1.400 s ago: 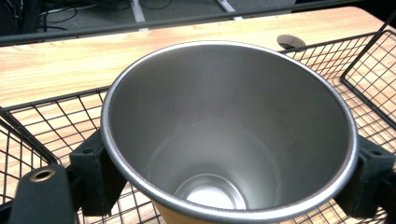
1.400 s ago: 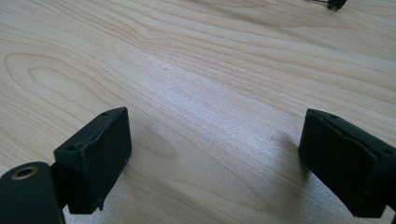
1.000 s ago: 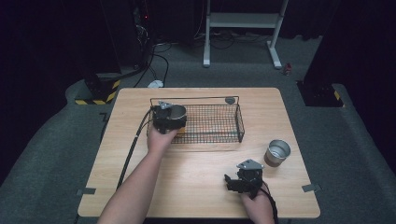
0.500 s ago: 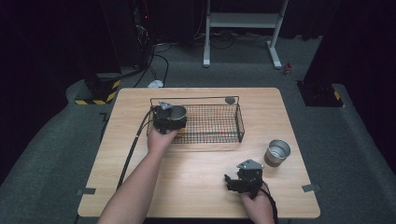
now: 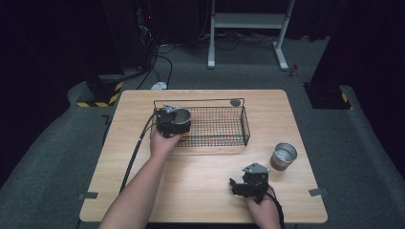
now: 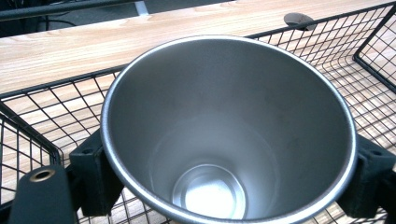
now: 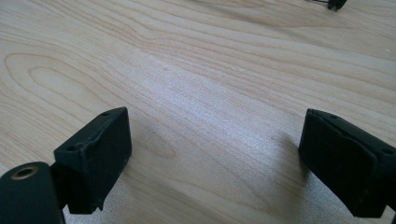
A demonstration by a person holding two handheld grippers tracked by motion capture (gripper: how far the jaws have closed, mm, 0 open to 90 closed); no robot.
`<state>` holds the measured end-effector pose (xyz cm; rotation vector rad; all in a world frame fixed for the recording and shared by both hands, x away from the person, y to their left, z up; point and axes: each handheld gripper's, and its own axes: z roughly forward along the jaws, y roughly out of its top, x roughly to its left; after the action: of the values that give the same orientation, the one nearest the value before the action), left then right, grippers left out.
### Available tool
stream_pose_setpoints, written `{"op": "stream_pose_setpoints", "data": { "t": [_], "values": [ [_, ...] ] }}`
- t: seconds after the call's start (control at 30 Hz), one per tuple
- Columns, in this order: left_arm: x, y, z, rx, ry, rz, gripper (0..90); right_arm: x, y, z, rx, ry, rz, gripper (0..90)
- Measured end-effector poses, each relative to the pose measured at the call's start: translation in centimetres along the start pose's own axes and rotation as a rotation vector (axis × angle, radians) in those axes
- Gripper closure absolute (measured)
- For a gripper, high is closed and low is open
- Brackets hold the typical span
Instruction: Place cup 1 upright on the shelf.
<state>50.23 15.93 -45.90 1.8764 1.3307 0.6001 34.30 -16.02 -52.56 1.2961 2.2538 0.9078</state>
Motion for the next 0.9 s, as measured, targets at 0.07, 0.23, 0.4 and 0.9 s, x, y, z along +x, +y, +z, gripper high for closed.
{"op": "stream_pose_setpoints", "data": {
  "t": [0.07, 0.23, 0.4, 0.9],
  "values": [
    [0.01, -0.08, -0.07, 0.001, -0.002, 0.006, 14.1, 0.00, 0.00, 0.00, 0.000, 0.000, 0.000, 9.5],
    [0.14, -0.33, -0.21, 0.001, -0.002, 0.018, 14.1, 0.00, 0.00, 0.00, 0.000, 0.000, 0.000, 9.5],
    [0.11, -0.48, -0.32, 0.002, -0.001, 0.037, 14.0, 0.00, 0.00, 0.00, 0.000, 0.000, 0.000, 9.5],
    [-0.02, -0.68, -0.42, 0.007, 0.000, 0.044, 14.0, 0.00, 0.00, 0.00, 0.000, 0.000, 0.000, 9.5]
  ]
}}
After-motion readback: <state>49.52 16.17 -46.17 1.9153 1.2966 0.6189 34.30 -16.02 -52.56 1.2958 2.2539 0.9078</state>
